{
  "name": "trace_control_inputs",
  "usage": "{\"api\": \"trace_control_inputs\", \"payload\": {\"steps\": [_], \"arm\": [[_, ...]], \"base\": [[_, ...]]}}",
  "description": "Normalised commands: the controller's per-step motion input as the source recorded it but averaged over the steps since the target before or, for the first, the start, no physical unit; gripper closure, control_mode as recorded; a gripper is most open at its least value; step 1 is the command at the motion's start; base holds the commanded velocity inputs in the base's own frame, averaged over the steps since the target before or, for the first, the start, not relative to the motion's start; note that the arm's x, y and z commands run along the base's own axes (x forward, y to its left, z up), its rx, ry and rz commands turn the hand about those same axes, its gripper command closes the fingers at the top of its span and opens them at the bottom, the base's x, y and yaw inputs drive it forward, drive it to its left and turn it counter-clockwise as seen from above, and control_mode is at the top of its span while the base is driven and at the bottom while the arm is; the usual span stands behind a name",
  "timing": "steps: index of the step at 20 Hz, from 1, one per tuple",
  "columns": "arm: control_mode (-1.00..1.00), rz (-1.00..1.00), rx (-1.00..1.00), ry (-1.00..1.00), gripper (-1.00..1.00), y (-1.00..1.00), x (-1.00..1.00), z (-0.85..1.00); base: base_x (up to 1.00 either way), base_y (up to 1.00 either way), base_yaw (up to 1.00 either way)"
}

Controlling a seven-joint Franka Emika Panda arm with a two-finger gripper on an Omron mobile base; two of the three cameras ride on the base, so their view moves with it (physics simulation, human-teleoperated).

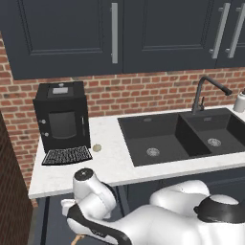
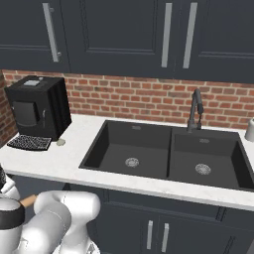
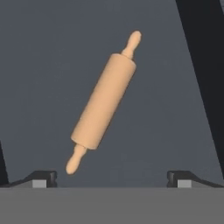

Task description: Pick the rolling pin from the drawer and place it on the counter.

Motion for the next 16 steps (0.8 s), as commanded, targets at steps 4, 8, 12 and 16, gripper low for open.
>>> {"api": "trace_control_inputs", "payload": {"steps": [4,8,12,16], "arm": [[-1.0,-0.18,0.0,0.0,-1.0,-0.12,0.0,-0.64],[-1.0,-0.13,0.0,-0.04,-1.0,0.0,0.0,-0.65],[-1.0,-0.12,0.0,0.0,-1.0,0.11,0.02,-0.25],[-1.0,-0.07,0.0,0.01,-1.0,0.39,0.15,-0.39]], "base": [[0.0,0.0,0.0],[0.0,0.0,0.0],[0.0,0.0,0.0],[0.0,0.0,0.0]]}}
